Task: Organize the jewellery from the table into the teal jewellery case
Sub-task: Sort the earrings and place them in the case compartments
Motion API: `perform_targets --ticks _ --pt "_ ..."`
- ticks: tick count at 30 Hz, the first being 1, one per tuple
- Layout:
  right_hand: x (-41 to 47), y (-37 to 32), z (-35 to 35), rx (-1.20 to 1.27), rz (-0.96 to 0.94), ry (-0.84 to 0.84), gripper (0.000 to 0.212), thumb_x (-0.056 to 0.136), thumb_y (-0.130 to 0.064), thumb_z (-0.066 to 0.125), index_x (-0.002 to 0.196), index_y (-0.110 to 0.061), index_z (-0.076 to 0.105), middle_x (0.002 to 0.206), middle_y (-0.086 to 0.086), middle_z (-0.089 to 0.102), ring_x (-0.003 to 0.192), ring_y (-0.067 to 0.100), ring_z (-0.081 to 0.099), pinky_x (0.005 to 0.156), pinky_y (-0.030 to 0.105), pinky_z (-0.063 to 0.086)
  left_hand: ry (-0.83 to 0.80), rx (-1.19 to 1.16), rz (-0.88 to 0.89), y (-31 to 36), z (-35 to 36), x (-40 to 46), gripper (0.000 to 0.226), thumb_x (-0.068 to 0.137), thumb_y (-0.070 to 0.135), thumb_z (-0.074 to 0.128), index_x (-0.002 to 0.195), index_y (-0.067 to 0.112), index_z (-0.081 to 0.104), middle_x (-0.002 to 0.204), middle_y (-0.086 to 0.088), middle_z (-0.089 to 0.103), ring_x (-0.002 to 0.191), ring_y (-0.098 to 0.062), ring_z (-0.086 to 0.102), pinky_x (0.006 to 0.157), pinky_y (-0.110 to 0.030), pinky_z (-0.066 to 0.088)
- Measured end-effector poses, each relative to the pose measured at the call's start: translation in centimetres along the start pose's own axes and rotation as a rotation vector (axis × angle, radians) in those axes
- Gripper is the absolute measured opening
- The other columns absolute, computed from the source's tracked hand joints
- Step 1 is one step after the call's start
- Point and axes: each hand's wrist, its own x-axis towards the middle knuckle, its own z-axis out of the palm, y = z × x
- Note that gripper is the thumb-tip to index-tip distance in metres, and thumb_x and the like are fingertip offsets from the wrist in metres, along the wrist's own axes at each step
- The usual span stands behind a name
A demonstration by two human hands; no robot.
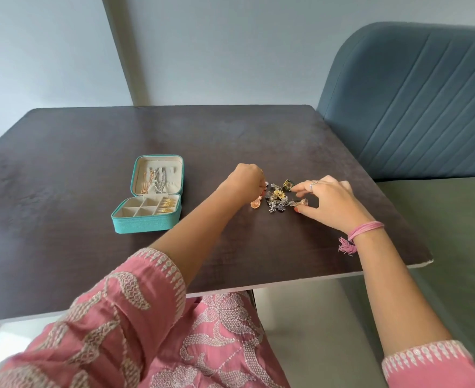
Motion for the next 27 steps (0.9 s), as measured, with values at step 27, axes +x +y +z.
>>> perform_targets --ticks 27 --pt "2.1 2.0 -2.1 1.467 0.411 -0.423 0.026 0.092 -0.001 0.049 0.113 -0.007 0.063 0.077 -0.002 0.063 0.060 0.005 0.041 0.045 0.015 0.029 0.023 -0.649 -0.175 -1.9 0.3 -2.6 0.019 0.090 0.005 0.058 0.105 0.010 0.069 0.083 0.000 0.067 0.056 0.004 0.052 0.044 -0.005 0.035"
